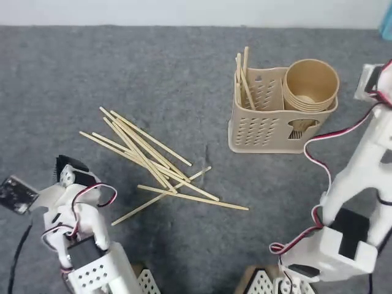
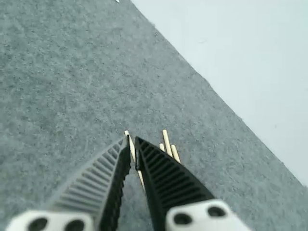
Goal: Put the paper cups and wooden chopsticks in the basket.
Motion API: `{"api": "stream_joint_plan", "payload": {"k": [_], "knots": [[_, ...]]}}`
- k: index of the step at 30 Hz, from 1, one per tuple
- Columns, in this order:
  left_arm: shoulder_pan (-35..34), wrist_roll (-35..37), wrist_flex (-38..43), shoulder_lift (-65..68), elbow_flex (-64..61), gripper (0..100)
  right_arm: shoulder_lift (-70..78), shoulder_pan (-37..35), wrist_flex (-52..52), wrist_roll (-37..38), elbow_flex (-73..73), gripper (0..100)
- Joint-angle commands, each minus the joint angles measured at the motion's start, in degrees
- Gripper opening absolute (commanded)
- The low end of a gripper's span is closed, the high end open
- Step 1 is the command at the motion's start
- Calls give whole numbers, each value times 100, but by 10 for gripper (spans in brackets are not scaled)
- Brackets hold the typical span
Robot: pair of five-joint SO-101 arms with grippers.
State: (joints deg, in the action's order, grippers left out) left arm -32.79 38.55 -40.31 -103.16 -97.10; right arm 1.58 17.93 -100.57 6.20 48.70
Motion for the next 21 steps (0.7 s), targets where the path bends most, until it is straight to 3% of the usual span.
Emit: {"api": "stream_joint_plan", "payload": {"k": [1, 6, 13, 16, 21], "knots": [[141, 325, 158, -105, 57, 13, -40, -189, -57, -88, 545, 89], [141, 888, 167, -105, 101, 12, -22, -286, 127, -501, 563, 149], [62, 3376, 1222, -105, 57, 12, 233, -725, 110, -571, 536, 150], [-114, 3596, 1521, -105, 57, 12, 655, -901, 75, -580, 536, 151], [-132, 3279, 1222, -105, 57, 12, 1376, -998, 189, -571, 571, 151]]}}
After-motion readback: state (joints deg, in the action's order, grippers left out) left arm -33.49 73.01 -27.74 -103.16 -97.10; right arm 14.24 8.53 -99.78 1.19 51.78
